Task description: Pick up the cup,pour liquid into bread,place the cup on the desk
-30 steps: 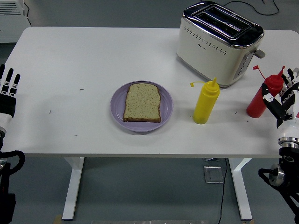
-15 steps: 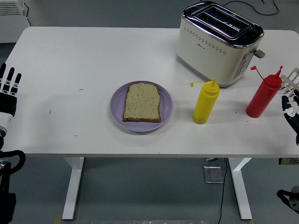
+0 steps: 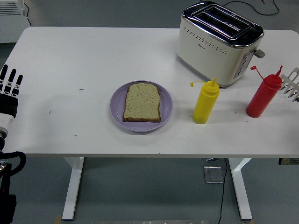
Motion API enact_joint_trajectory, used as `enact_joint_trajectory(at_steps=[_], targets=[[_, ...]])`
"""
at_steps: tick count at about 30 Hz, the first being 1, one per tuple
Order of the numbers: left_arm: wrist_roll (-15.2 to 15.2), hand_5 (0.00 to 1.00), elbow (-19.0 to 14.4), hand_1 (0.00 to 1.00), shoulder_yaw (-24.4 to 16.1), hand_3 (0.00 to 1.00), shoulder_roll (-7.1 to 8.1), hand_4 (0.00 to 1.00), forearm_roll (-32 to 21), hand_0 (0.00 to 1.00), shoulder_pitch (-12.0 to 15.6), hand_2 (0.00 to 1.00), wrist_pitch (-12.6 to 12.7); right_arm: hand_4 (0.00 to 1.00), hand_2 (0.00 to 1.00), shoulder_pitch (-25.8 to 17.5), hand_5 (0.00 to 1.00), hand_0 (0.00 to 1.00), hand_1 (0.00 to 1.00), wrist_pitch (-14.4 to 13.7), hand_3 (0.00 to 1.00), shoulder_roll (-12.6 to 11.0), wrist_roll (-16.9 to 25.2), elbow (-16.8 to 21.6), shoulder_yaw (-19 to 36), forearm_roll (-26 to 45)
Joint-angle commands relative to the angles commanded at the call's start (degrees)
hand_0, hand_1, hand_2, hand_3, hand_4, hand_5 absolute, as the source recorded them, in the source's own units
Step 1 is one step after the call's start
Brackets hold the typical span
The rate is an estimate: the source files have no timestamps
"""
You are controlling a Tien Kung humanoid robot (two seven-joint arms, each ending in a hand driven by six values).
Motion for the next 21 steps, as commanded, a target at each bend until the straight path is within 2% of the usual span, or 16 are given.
enact_joint_trajectory(at_steps=[5, 6, 11, 21], targets=[[0.0, 0.998, 0.0, 0.736, 0.2, 0.695, 0.01, 0.545, 0.0, 0.787, 0.0, 0.734, 0.0, 0.726, 0.829, 0.7, 0.462, 0.827, 0.781, 1.6, 0.838, 0.6, -1.4, -1.2, 0.6, 3.0], [0.0, 0.998, 0.0, 0.736, 0.2, 0.694, 0.03, 0.545, 0.0, 0.787, 0.0, 0.734, 0.0, 0.725, 0.822, 0.9, 0.490, 0.825, 0.776, 1.8, 0.831, 0.8, -1.7, -1.4, 0.8, 3.0], [0.0, 0.998, 0.0, 0.736, 0.1, 0.694, 0.06, 0.545, 0.0, 0.787, 0.0, 0.734, 0.0, 0.725, 0.822, 1.3, 0.490, 0.825, 0.776, 3.0, 0.831, 1.2, -2.5, -1.9, 1.2, 2.0], [0.0, 0.998, -0.1, 0.736, -0.3, 0.694, 0.05, 0.545, 0.0, 0.787, -0.3, 0.734, 0.0, 0.728, 0.823, 1.7, 0.496, 0.825, 0.776, 3.4, 0.845, 1.6, -3.1, -2.3, 1.7, 0.6]])
